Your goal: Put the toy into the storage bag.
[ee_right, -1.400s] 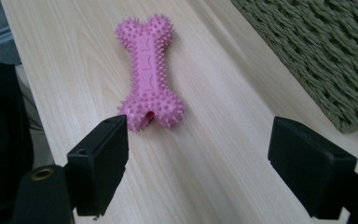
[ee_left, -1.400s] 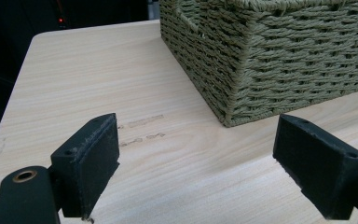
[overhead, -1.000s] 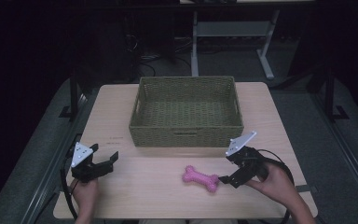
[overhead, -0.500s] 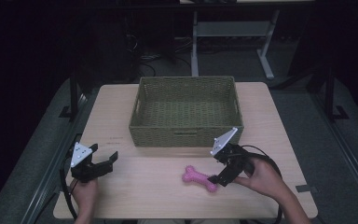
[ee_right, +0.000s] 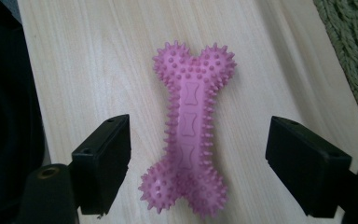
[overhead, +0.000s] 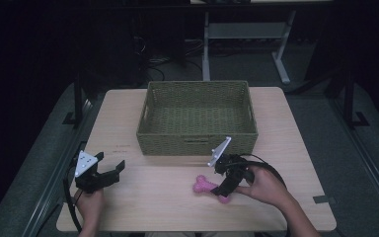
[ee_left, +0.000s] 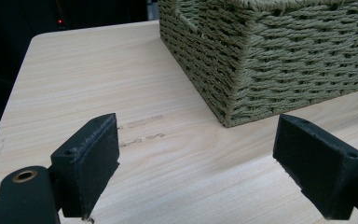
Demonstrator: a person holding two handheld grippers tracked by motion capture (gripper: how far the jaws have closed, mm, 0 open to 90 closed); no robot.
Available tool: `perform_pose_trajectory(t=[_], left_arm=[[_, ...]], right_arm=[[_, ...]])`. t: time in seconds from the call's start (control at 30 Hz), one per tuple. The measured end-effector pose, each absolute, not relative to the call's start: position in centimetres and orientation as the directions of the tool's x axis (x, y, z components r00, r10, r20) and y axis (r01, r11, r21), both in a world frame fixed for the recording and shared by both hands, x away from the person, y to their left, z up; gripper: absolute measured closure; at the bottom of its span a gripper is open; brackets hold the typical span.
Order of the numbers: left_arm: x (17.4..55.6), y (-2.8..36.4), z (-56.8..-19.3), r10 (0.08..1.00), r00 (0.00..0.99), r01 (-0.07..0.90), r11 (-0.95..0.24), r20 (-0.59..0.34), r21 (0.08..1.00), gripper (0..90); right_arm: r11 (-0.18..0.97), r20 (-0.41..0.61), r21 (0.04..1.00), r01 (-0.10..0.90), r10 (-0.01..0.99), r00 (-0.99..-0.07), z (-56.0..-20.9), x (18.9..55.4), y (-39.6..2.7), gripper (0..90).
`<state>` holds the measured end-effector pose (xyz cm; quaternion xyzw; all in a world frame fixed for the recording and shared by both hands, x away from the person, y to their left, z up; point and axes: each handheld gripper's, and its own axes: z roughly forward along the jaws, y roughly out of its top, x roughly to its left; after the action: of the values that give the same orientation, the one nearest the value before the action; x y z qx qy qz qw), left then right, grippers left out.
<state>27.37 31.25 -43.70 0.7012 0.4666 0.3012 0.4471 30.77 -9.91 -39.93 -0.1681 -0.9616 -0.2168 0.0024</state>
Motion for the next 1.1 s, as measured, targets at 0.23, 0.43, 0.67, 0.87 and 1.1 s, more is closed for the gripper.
perform_pose_trajectory(t=[0.23,0.43,0.67,0.87,1.1], left_arm=[[27.4,31.3,-43.7,0.924,0.382,0.386,-0.162,0.002,0.908,13.9],[27.4,31.3,-43.8,0.924,0.382,0.388,-0.162,0.001,0.907,13.9],[27.4,31.2,-43.8,0.924,0.382,0.387,-0.163,0.003,0.908,13.9],[27.4,31.3,-43.7,0.923,0.384,0.386,-0.163,0.003,0.908,13.9],[27.4,31.3,-43.8,0.925,0.38,0.39,-0.16,0.0,0.907,13.8]], right_arm=[[0.863,0.082,0.384,0.327,0.321,-0.943,-40.7,31.1,-9.0,29.6],[0.88,0.088,0.351,0.32,0.309,-0.947,-41.6,31.2,-8.1,33.4],[0.895,0.078,0.322,0.307,0.299,-0.951,-42.3,31.2,-7.6,38.7],[0.905,0.075,0.304,0.297,0.289,-0.955,-42.7,31.1,-7.4,42.1],[0.915,0.07,0.285,0.287,0.279,-0.958,-43.1,31.1,-7.2,46.8]])
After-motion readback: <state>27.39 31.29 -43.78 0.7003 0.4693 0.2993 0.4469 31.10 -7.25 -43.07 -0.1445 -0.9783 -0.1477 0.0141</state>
